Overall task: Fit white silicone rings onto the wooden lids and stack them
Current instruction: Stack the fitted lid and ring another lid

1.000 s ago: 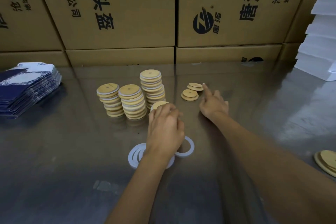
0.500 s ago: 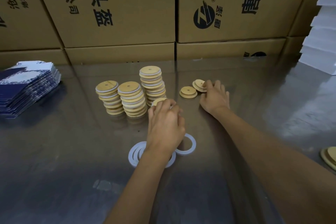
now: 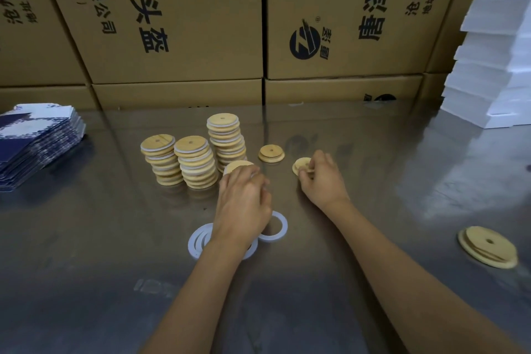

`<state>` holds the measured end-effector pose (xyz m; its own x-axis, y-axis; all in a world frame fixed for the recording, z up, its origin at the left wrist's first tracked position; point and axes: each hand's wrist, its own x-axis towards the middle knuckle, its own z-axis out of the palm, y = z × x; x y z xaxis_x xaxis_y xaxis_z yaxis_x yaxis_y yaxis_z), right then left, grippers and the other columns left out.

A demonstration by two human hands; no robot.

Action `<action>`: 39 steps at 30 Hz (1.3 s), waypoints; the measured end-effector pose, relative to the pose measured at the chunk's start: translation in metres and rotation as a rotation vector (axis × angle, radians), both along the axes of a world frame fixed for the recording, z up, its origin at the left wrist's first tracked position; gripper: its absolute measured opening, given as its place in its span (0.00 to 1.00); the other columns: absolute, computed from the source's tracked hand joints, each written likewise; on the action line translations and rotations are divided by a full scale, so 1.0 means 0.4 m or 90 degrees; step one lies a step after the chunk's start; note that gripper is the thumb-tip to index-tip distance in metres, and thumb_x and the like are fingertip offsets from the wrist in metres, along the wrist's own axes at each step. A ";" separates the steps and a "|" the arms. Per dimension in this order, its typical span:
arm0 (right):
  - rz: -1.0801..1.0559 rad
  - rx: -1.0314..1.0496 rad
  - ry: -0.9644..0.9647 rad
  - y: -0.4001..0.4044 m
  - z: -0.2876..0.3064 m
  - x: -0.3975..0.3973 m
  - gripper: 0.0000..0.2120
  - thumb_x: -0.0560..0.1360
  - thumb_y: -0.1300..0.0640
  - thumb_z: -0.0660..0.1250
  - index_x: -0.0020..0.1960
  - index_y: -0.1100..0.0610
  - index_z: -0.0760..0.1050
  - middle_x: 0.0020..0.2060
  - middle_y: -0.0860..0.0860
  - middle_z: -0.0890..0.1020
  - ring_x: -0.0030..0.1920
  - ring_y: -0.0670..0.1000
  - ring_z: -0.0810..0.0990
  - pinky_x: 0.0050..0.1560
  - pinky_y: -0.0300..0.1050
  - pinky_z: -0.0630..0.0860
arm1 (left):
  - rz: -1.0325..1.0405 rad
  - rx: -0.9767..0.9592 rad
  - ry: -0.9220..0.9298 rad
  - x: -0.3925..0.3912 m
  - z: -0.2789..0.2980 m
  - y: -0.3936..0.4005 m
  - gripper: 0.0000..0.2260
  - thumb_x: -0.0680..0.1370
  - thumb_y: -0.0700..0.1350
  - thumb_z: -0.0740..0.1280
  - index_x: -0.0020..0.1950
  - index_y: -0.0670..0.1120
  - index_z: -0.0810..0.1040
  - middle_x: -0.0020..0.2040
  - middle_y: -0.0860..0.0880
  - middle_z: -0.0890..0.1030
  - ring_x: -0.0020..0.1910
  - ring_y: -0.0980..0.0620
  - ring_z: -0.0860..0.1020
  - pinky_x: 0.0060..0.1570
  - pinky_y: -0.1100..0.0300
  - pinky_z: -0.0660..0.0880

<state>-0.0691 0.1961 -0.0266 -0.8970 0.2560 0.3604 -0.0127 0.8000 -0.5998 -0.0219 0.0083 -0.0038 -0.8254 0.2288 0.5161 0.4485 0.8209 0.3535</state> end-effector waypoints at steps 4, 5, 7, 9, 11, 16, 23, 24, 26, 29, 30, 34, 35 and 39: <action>-0.012 -0.090 -0.017 -0.004 -0.008 0.058 0.10 0.78 0.53 0.67 0.48 0.55 0.66 0.42 0.48 0.71 0.53 0.57 0.74 0.46 0.45 0.66 | -0.003 -0.001 0.009 0.012 0.011 0.001 0.11 0.78 0.41 0.62 0.56 0.44 0.81 0.64 0.48 0.76 0.67 0.51 0.69 0.67 0.55 0.59; -0.010 -0.085 -0.011 -0.008 -0.007 0.075 0.11 0.78 0.52 0.67 0.48 0.54 0.66 0.42 0.49 0.73 0.52 0.57 0.75 0.44 0.45 0.66 | -0.001 -0.001 0.013 0.013 0.013 0.001 0.11 0.78 0.41 0.62 0.56 0.44 0.81 0.64 0.48 0.76 0.67 0.51 0.69 0.67 0.56 0.59; 0.006 -0.030 0.013 -0.017 -0.005 0.111 0.11 0.78 0.51 0.68 0.47 0.53 0.66 0.43 0.50 0.77 0.48 0.57 0.77 0.41 0.45 0.66 | -0.001 -0.001 0.018 0.016 0.015 0.002 0.11 0.78 0.41 0.62 0.56 0.44 0.81 0.64 0.48 0.76 0.66 0.51 0.69 0.66 0.57 0.59; 0.032 0.017 0.039 -0.033 -0.005 0.146 0.12 0.77 0.51 0.68 0.48 0.51 0.64 0.45 0.49 0.78 0.45 0.56 0.77 0.39 0.46 0.66 | -0.011 -0.004 0.022 0.018 0.016 0.007 0.11 0.78 0.41 0.62 0.56 0.44 0.81 0.63 0.48 0.77 0.66 0.50 0.70 0.66 0.58 0.58; 0.056 -0.004 0.059 -0.048 -0.003 0.170 0.14 0.75 0.52 0.71 0.49 0.50 0.64 0.46 0.46 0.76 0.44 0.52 0.75 0.40 0.45 0.65 | -0.041 -0.001 0.021 0.019 0.016 0.012 0.11 0.77 0.40 0.63 0.56 0.44 0.81 0.60 0.49 0.77 0.63 0.50 0.71 0.64 0.60 0.60; 0.161 -0.027 0.117 -0.066 0.018 0.182 0.15 0.71 0.64 0.72 0.51 0.54 0.70 0.50 0.45 0.70 0.49 0.46 0.72 0.46 0.36 0.65 | -0.101 -0.007 -0.005 0.017 0.007 0.025 0.13 0.75 0.40 0.65 0.59 0.47 0.78 0.57 0.53 0.78 0.60 0.53 0.71 0.58 0.64 0.65; 0.220 -0.111 0.099 -0.071 0.035 0.188 0.28 0.70 0.71 0.67 0.67 0.53 0.72 0.55 0.45 0.71 0.52 0.36 0.74 0.49 0.24 0.69 | -0.082 0.017 0.003 0.010 -0.001 0.025 0.11 0.76 0.44 0.67 0.59 0.48 0.76 0.54 0.53 0.78 0.57 0.53 0.73 0.53 0.61 0.68; 0.218 -0.110 0.089 -0.070 0.035 0.187 0.27 0.70 0.71 0.67 0.67 0.53 0.73 0.53 0.45 0.73 0.50 0.38 0.75 0.49 0.25 0.69 | -0.081 0.016 0.011 0.010 -0.001 0.026 0.11 0.76 0.45 0.68 0.58 0.48 0.77 0.53 0.53 0.78 0.56 0.53 0.73 0.53 0.61 0.68; 0.202 -0.103 0.085 -0.068 0.033 0.185 0.20 0.71 0.68 0.69 0.61 0.54 0.78 0.49 0.46 0.79 0.47 0.42 0.77 0.46 0.25 0.69 | -0.078 0.021 0.023 0.012 0.000 0.029 0.10 0.75 0.44 0.69 0.56 0.49 0.77 0.52 0.54 0.78 0.54 0.53 0.74 0.53 0.61 0.68; 0.196 -0.121 0.074 -0.066 0.031 0.186 0.12 0.74 0.64 0.70 0.55 0.53 0.81 0.44 0.45 0.84 0.45 0.43 0.79 0.42 0.27 0.70 | -0.067 0.064 0.018 0.019 0.000 0.032 0.09 0.75 0.45 0.70 0.54 0.52 0.76 0.50 0.56 0.78 0.51 0.55 0.73 0.47 0.61 0.69; 0.198 -0.133 0.069 -0.064 0.030 0.186 0.11 0.75 0.63 0.70 0.55 0.52 0.81 0.42 0.44 0.84 0.45 0.43 0.79 0.41 0.28 0.71 | -0.065 0.071 0.020 0.020 0.000 0.032 0.08 0.75 0.45 0.70 0.52 0.52 0.75 0.48 0.56 0.78 0.50 0.55 0.73 0.44 0.60 0.69; 0.190 -0.164 0.053 -0.062 0.029 0.181 0.08 0.76 0.60 0.70 0.53 0.50 0.81 0.40 0.41 0.83 0.45 0.42 0.80 0.40 0.27 0.70 | -0.073 0.063 0.042 0.016 0.001 0.031 0.05 0.74 0.44 0.71 0.48 0.50 0.76 0.46 0.56 0.78 0.49 0.55 0.73 0.44 0.62 0.68; 0.187 -0.169 0.048 -0.063 0.029 0.180 0.08 0.76 0.59 0.71 0.53 0.50 0.81 0.40 0.41 0.83 0.45 0.41 0.79 0.40 0.26 0.69 | -0.078 0.062 0.046 0.014 0.002 0.030 0.05 0.74 0.44 0.71 0.47 0.49 0.77 0.45 0.55 0.78 0.48 0.54 0.73 0.44 0.61 0.68; 0.193 -0.173 0.024 -0.062 0.033 0.181 0.07 0.76 0.59 0.70 0.51 0.50 0.81 0.39 0.41 0.82 0.43 0.36 0.78 0.40 0.26 0.69 | -0.105 0.054 0.032 0.014 0.003 0.027 0.05 0.74 0.44 0.70 0.46 0.50 0.75 0.45 0.55 0.76 0.48 0.54 0.71 0.46 0.57 0.70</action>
<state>0.0035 0.1714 -0.0133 -0.9341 0.0731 0.3494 -0.2488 0.5687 -0.7840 -0.0164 0.0192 -0.0025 -0.7532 0.3132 0.5785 0.5937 0.7024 0.3927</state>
